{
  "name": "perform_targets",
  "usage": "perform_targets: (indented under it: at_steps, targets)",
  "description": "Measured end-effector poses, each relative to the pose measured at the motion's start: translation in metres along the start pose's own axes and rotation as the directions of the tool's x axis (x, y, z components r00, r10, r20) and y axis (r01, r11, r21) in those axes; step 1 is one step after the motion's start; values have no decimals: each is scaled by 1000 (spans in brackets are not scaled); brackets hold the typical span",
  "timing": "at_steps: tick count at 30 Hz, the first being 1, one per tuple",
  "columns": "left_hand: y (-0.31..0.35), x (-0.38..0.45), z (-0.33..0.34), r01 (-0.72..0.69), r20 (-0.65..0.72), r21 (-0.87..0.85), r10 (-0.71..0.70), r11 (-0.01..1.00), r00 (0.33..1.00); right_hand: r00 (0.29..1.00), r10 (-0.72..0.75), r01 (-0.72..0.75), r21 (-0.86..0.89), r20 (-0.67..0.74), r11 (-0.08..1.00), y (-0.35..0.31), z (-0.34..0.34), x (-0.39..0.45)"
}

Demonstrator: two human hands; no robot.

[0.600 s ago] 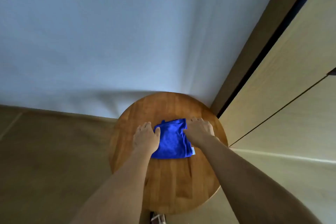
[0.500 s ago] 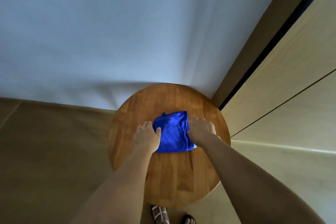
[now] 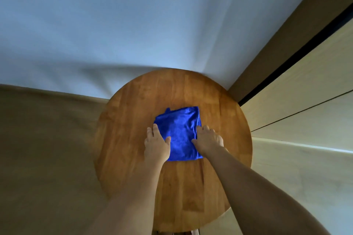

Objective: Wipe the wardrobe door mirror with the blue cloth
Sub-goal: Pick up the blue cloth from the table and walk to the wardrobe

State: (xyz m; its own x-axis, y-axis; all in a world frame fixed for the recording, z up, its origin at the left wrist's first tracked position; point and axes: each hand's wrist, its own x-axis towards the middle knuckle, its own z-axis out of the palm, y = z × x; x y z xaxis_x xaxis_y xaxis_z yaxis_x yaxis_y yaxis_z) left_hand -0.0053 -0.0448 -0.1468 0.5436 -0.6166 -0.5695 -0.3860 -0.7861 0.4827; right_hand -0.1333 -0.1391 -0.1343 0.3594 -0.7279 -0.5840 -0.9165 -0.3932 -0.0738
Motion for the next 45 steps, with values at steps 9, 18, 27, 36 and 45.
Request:
perform_targets:
  at_steps: [9, 18, 27, 36, 45]
  targets:
    - [0, 17, 37, 85, -61, -73, -89, 994, 994, 994, 105, -105, 114, 1, 988, -7, 41, 38]
    - [-14, 30, 31, 61, -122, -264, -97, 962, 988, 910, 244, -413, 788, 336, 456, -24, 33, 52]
    - [-5, -3, -13, 300, 154, -774, -295, 557, 943, 906, -52, -404, 895, 421, 191, -62, -15, 15]
    - [-2, -44, -82, 192, 147, -912, -149, 361, 978, 842, -255, -464, 879, 475, 106, -90, -65, -28]
    - [-13, -99, -131, 138, 45, -973, -432, 187, 901, 910, -182, -241, 832, 373, 499, -138, -85, -93]
